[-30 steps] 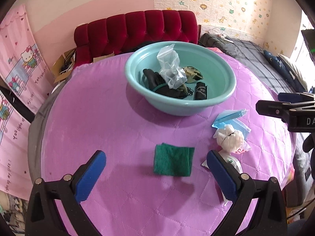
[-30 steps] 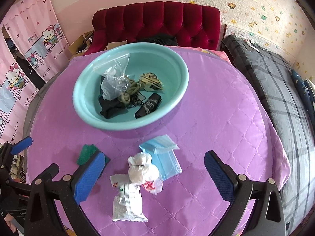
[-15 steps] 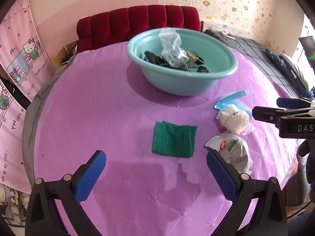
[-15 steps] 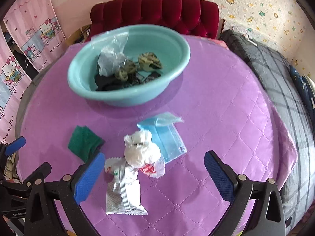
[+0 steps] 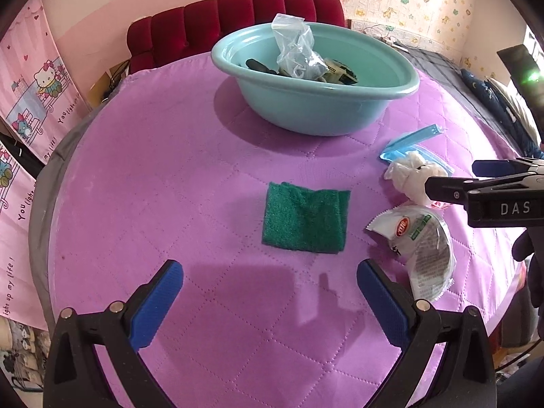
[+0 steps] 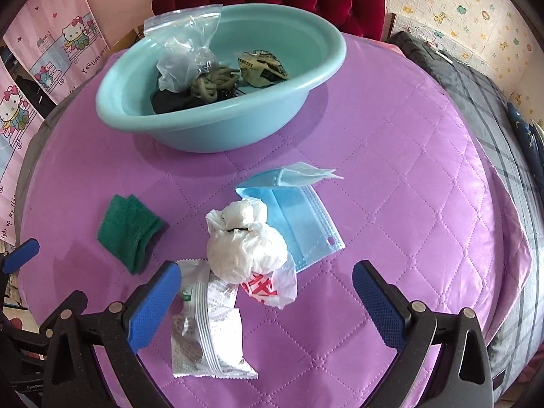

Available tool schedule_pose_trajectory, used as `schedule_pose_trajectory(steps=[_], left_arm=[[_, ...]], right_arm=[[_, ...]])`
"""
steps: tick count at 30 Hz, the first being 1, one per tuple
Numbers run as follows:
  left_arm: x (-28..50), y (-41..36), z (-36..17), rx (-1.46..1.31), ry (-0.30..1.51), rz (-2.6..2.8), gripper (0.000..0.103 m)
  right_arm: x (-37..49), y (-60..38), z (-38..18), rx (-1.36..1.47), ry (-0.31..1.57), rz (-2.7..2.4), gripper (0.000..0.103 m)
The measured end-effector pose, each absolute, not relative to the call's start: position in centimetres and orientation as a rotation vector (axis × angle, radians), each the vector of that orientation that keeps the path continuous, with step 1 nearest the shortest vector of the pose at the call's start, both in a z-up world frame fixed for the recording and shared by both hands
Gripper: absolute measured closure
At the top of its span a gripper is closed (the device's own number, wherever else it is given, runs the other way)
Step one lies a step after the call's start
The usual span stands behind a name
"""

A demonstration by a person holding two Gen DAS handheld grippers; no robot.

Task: Organize soft objects
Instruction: 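Withdraw both open tools from the basin toward the remaining items, then close the left tool on the green scouring pad while the right tool grips the white plastic bag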

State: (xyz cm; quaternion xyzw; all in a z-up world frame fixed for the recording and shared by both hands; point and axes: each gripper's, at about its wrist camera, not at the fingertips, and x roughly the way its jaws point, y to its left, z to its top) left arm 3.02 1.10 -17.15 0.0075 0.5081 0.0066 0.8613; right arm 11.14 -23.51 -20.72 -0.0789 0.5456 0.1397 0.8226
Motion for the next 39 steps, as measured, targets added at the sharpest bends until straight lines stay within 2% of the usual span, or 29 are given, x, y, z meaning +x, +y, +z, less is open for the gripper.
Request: schedule_pose_trajectory(steps=[8, 10, 14, 15, 16, 18, 20, 28, 39], left_arm=[[3.7, 1.4, -18.2, 0.008, 1.094, 0.014, 0.000], [3.9, 1.4, -18.4, 0.003, 1.103, 0.013, 0.000], [4.2, 1.4, -18.8, 0.000, 1.114, 0.012, 0.000], [4.2, 1.3, -18.9, -0.001, 1.117, 0.013, 0.000], [4.4, 1.3, -19.0, -0.001, 1.122, 0.012, 0.000], [4.7, 1.2, -19.2, 0.001, 1.131, 0.012, 0.000], [5.0, 1.1, -19.4, -0.002, 1.134, 0.005, 0.000], [6.6, 0.4, -20.5, -0.008, 1.158, -0.026, 0.000], [9.8, -1.0, -21.9, 0.002, 1.188, -0.056, 0.000]], right_arm=[[12.5, -21.9, -21.9, -0.184, 1.189, 0.315, 0.001], [12.9, -21.6, -22.2, -0.192, 1.200, 0.327, 0.010], [13.5, -21.1, -22.8, -0.206, 1.204, 0.339, 0.019], [13.8, -21.0, -23.0, -0.208, 1.207, 0.346, 0.024], [14.1, -20.8, -23.2, -0.211, 1.210, 0.351, 0.039], [14.4, -20.7, -23.6, -0.213, 1.220, 0.354, 0.062], [14.8, -21.0, -24.0, -0.177, 1.251, 0.368, 0.068], [14.2, -20.9, -23.0, -0.187, 1.226, 0.420, 0.073], [13.6, -21.6, -22.3, -0.185, 1.207, 0.431, 0.074]])
